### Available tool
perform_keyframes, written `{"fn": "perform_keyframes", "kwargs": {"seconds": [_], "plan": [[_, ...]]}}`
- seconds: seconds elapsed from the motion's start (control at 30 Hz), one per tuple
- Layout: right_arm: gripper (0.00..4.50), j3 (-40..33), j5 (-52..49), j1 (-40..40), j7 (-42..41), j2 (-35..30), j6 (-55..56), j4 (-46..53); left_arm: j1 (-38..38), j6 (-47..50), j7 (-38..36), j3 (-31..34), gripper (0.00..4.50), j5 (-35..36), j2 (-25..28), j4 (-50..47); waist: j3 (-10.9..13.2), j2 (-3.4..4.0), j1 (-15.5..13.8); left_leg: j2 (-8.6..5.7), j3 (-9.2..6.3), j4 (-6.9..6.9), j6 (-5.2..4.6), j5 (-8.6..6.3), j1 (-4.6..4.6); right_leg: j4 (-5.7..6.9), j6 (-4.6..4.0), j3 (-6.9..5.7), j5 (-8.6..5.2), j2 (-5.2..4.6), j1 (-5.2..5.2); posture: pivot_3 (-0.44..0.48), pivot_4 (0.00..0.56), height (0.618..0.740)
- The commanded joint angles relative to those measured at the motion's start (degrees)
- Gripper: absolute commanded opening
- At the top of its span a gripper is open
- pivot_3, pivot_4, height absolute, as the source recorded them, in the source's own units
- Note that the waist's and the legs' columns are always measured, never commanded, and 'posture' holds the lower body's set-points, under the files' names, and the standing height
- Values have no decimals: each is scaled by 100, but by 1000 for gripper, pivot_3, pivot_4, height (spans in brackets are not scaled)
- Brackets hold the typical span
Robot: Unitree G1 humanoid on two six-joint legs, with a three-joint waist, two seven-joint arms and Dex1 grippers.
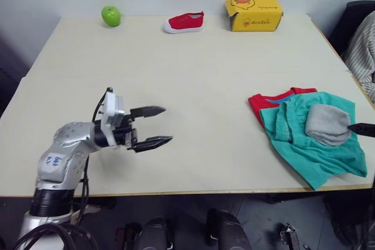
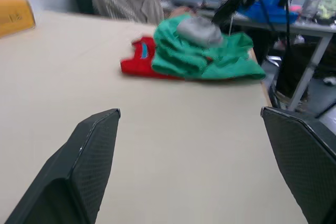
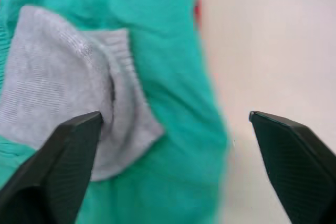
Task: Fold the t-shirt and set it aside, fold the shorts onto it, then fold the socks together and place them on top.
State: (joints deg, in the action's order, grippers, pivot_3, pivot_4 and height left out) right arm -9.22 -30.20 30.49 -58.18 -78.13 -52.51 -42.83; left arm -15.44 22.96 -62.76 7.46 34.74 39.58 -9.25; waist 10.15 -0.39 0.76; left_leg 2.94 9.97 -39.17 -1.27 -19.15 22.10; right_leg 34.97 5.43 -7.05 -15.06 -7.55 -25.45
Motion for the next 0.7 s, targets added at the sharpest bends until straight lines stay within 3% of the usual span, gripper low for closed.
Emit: {"fn": "perform_keyframes", "kwargs": {"seconds": [0.03,0.17,0.33,0.4,0.57,0.7], "plan": [[4469,-181,343,-76,-435,-213,1007,346,212,-373,108,458,4500,-306,257,245,1,0,45,1,1,0,1,0,0,1,0,-1,0,0,-1,0,150,740],[4469,-930,215,-607,-1024,508,3189,1807,560,-971,239,697,4500,-892,592,573,0,6,110,29,9,4,5,-1,-5,2,-1,-1,1,1,0,0,150,740],[4469,-548,559,-1352,-1647,1805,5658,3334,840,-1620,379,860,4500,-1305,709,858,1,2,76,63,20,6,27,-13,-12,4,-6,-6,0,30,0,0,150,740],[4469,-441,403,-1318,-1345,2550,5847,3659,921,-1857,519,892,4500,-1497,705,1041,2,2,62,64,21,5,27,-13,-6,11,-8,-10,1,34,0,0,150,740],[4469,339,764,-1527,-1712,3731,7033,3447,1349,-2070,641,1011,4500,-1501,624,766,3,2,37,57,17,-4,19,-12,-3,14,-12,-9,3,24,1,0,150,740],[4469,512,986,-1248,-1736,4104,7690,2816,1673,-2208,761,1065,4500,-1638,665,510,4,2,70,53,20,-6,13,-12,-4,24,-12,-6,4,19,-1,0,150,740]]}}
